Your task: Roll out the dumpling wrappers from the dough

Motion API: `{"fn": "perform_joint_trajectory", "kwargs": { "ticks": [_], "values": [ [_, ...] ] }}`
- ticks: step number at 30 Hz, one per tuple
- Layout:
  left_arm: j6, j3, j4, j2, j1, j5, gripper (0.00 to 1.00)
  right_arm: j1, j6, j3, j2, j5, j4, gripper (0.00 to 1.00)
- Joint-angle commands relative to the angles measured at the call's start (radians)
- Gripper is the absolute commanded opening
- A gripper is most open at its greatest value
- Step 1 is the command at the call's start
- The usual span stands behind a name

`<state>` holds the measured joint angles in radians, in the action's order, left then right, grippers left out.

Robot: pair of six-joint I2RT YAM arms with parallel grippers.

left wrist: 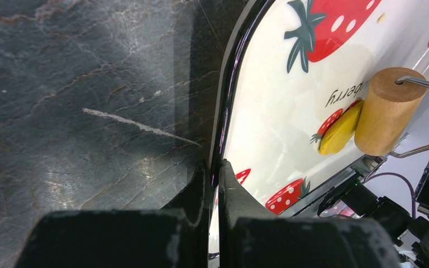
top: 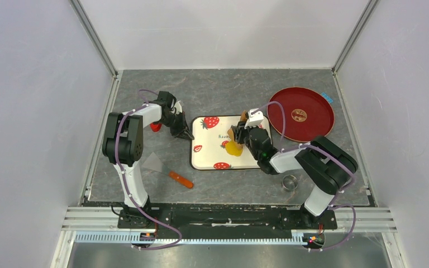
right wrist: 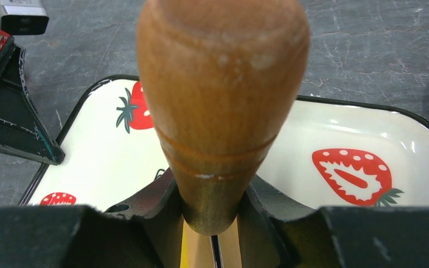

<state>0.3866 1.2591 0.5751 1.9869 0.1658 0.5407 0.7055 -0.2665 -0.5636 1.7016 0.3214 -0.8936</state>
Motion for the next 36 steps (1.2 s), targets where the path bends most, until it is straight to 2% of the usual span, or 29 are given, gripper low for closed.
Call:
{"fn": "perform_joint_trajectory", "kwargs": {
  "ticks": [1,4,12,18,25,36],
  "values": [
    [-0.023,-0.007,0.002,0.056,0.015,-0.069,0.02,0.025,0.018,0.086,0.104,0.053,0.134,0.0],
    [-0.022,-0.007,0.003,0.058,0.015,-0.071,0.02,0.042,0.017,0.088,0.15,0.066,0.151,0.0],
    [-0.023,-0.007,0.003,0.058,0.015,-0.071,0.02,0.075,0.053,0.067,0.143,0.133,0.255,0.0],
    [-0.022,-0.005,0.003,0.06,0.015,-0.069,0.02,0.103,0.004,0.128,0.095,0.157,0.246,0.0],
    [-0.024,-0.007,0.003,0.061,0.015,-0.068,0.02,0.138,-0.042,0.158,0.129,0.188,0.22,0.0],
    [-0.022,-0.007,0.003,0.059,0.015,-0.07,0.02,0.132,-0.166,0.22,0.192,0.123,0.193,0.0]
  ]
}}
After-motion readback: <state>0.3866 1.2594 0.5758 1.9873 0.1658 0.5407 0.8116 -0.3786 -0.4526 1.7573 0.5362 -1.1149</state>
